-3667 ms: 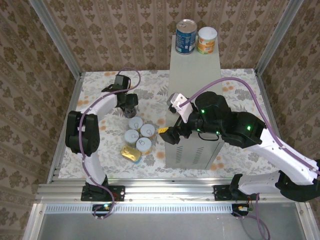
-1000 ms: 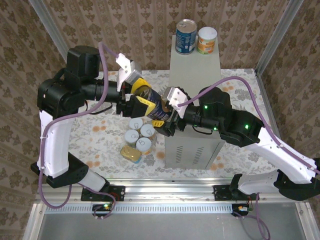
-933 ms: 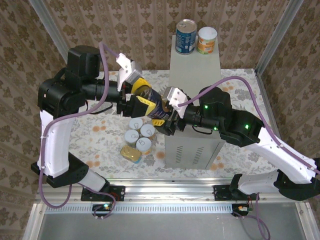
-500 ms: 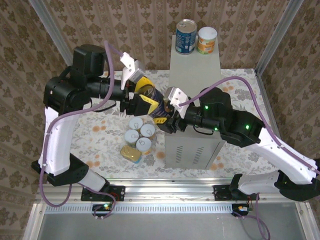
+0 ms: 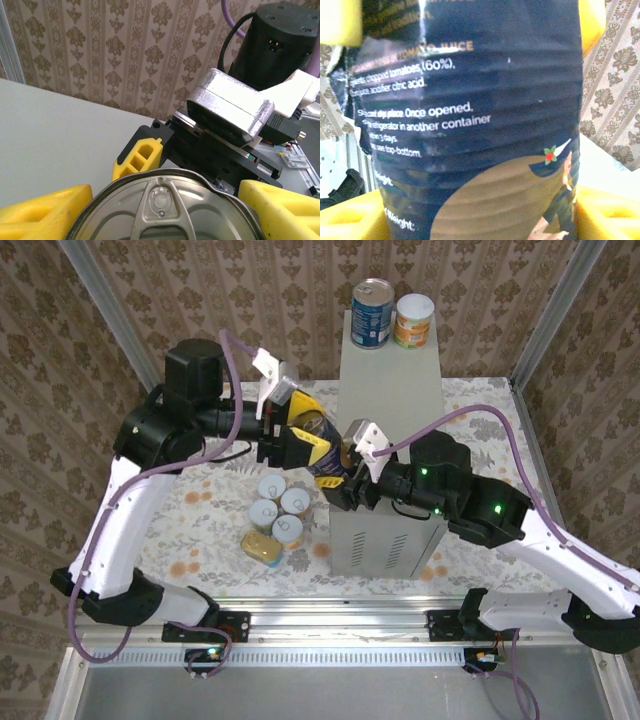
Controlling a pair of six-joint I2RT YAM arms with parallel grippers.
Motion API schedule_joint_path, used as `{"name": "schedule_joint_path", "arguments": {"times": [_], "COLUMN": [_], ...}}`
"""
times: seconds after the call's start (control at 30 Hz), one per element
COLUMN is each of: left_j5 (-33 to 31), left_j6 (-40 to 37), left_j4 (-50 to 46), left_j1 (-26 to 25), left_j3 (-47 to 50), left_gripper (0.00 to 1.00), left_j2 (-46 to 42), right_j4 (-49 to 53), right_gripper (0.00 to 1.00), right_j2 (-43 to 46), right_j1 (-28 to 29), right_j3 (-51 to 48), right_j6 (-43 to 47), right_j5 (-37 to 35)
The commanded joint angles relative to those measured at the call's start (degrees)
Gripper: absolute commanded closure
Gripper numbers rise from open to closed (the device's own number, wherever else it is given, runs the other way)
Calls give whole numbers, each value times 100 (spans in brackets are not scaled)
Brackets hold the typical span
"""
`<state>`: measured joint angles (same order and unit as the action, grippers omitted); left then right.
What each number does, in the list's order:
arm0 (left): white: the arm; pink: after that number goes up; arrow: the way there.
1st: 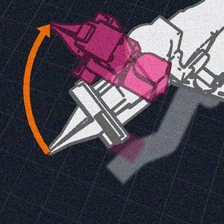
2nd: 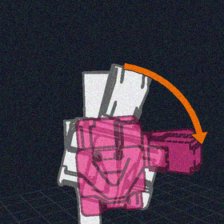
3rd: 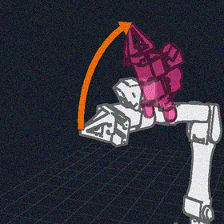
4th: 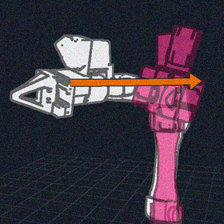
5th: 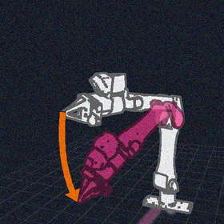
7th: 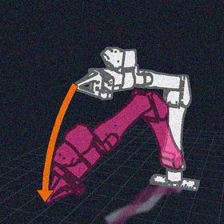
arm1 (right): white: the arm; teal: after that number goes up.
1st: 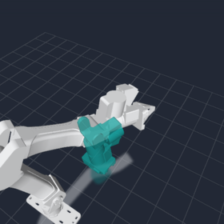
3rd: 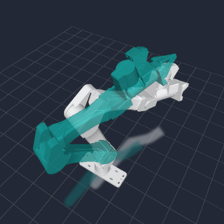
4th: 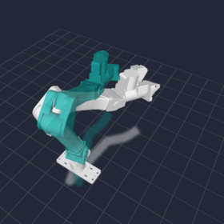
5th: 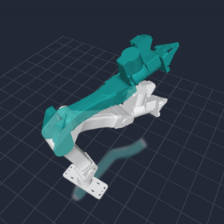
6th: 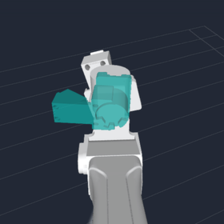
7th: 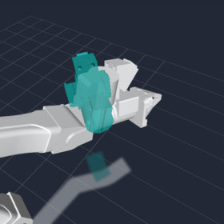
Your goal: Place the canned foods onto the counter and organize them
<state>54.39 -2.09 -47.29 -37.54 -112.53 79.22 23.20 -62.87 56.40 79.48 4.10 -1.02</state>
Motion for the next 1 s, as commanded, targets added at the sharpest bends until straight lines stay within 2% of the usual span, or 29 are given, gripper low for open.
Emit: {"name": "schedule_joint_path", "arguments": {"times": [0.0, 0.17, 0.33, 0.7, 0.97], "left_j5": [403, 515, 406, 103, -423], "left_j6": [579, 1252, 1698, 1761, 1590], "left_j4": [2008, 3177, 3790, 3770, 3322], "left_j1": [-60, -52, -47, -52, 17], "left_j3": [467, 940, 1215, 1404, 1334], "left_gripper": [29, 27, 23, 0, 0], "left_j2": [-273, -359, -337, -289, -249], "right_j4": [-1314, -1626, -2048, -2328, -2325], "right_gripper": [48, 49, 49, 49, 48], "right_j2": [217, 282, 407, 651, 824], "right_j1": [42, 39, 38, 38, 46], "right_j3": [-103, -355, -660, -915, -936], "right_j6": [-454, -725, -884, -862, -764], "right_j5": [-90, -349, -544, -645, -680]}}
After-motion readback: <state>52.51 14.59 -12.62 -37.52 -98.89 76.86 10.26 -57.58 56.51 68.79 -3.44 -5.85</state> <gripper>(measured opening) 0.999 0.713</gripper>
